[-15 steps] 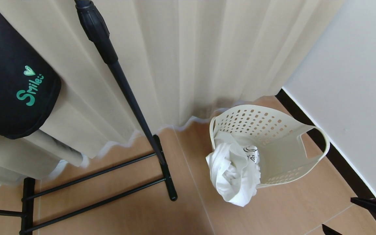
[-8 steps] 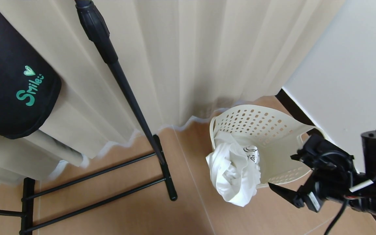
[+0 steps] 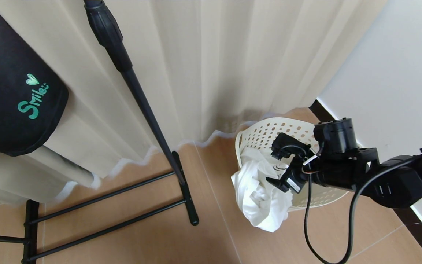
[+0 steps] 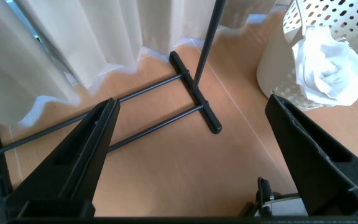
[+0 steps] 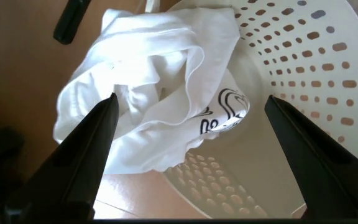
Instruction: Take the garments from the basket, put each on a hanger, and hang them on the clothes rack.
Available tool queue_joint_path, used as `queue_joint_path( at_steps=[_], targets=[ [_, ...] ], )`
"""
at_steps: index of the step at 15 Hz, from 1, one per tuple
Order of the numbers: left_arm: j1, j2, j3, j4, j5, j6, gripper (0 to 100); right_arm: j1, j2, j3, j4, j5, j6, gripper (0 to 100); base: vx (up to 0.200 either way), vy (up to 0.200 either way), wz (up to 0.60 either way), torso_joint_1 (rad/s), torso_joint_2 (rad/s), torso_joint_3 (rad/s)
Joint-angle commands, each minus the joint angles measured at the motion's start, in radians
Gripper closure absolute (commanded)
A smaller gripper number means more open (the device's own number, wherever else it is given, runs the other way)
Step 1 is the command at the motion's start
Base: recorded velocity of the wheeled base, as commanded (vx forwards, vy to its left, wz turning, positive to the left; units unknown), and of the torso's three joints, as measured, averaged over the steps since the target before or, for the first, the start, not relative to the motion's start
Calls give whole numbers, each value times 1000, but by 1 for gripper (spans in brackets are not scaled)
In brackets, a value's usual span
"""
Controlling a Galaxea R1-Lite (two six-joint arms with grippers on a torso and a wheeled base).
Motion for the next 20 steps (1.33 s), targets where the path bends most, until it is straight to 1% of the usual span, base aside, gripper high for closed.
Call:
queue_joint_path(
  at_steps=[1, 3, 5, 6, 10, 12, 14, 20],
  targets=[
    [-1, -1, 0, -1, 0, 0, 0, -17, 117, -45, -1, -2, -26, 0, 0, 0, 0, 0, 0, 0],
    [0, 0, 0, 0, 0, 0, 0, -21, 165, -60, -26, -2, -23, 0, 0, 0, 0, 0, 0, 0],
    [-1, 0, 0, 0, 0, 0, 0, -32, 246, -85, -159, -14, -23, 0, 0, 0, 0, 0, 0, 0],
    [-1, 0, 0, 0, 0, 0, 0, -34, 263, -97, -179, -14, -23, 0, 0, 0, 0, 0, 0, 0],
    [0, -1, 0, 0, 0, 0, 0, -40, 286, -140, -190, -25, -18, 0, 0, 0, 0, 0, 0, 0],
    [0, 0, 0, 0, 0, 0, 0, -43, 298, -154, -190, -34, 6, 0, 0, 0, 0, 0, 0, 0],
    [0, 0, 0, 0, 0, 0, 0, -46, 309, -163, -190, -41, 9, 0, 0, 0, 0, 0, 0, 0],
    [0, -1, 0, -1, 0, -1, 0, -50, 363, -243, -191, -73, 65, 0, 0, 0, 0, 0, 0, 0]
  ],
)
